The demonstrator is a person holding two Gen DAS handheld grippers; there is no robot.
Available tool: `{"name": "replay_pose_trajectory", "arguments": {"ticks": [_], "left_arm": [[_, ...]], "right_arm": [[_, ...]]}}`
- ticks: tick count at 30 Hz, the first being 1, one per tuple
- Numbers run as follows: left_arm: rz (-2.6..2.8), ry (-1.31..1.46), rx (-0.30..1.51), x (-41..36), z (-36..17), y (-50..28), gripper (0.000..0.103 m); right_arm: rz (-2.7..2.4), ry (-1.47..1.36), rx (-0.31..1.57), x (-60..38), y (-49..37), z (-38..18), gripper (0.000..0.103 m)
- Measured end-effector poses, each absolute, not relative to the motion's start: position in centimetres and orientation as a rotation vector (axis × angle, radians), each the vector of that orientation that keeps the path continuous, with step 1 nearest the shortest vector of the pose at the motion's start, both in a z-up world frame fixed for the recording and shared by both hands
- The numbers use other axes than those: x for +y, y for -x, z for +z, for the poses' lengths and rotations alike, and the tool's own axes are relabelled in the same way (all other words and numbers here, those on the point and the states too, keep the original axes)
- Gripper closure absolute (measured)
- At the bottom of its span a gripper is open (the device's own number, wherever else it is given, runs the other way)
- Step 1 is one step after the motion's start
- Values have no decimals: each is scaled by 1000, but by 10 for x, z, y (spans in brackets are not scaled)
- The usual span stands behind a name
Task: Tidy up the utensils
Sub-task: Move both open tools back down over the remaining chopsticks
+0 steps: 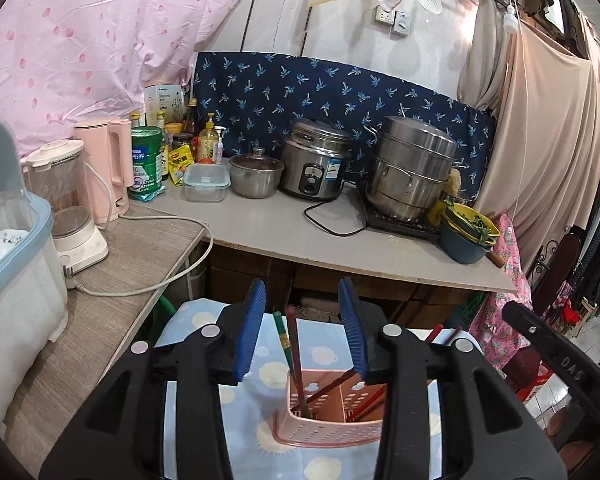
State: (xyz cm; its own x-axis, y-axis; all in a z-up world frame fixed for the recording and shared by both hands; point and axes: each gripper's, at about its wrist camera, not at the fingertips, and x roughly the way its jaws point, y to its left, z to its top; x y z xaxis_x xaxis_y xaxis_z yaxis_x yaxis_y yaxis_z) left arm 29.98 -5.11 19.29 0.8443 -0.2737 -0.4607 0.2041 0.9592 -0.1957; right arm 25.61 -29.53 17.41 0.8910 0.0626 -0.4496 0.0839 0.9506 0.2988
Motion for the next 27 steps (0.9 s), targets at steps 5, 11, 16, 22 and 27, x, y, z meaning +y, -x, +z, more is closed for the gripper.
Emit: {"name": "replay_pose_trajectory", "arguments": {"ticks": [5,11,16,22,27], "left_arm": [[-241,110,523,-47,182,-278,66],[-217,80,570,-33,152,-241,65],[-194,30,647,-23,109,-201,65],[-189,-19,732,-19,62,-156,65],[-196,-95,792,-23,26,-117,65]], "right_arm": [[-10,-309,486,-292,-230,171,80],[14,-291,574,-279,-174,134,79],[-1,-246,689,-259,-117,83,79],[-1,-195,823,-232,-60,25,79],[10,-169,896,-211,-23,-14,79]]}}
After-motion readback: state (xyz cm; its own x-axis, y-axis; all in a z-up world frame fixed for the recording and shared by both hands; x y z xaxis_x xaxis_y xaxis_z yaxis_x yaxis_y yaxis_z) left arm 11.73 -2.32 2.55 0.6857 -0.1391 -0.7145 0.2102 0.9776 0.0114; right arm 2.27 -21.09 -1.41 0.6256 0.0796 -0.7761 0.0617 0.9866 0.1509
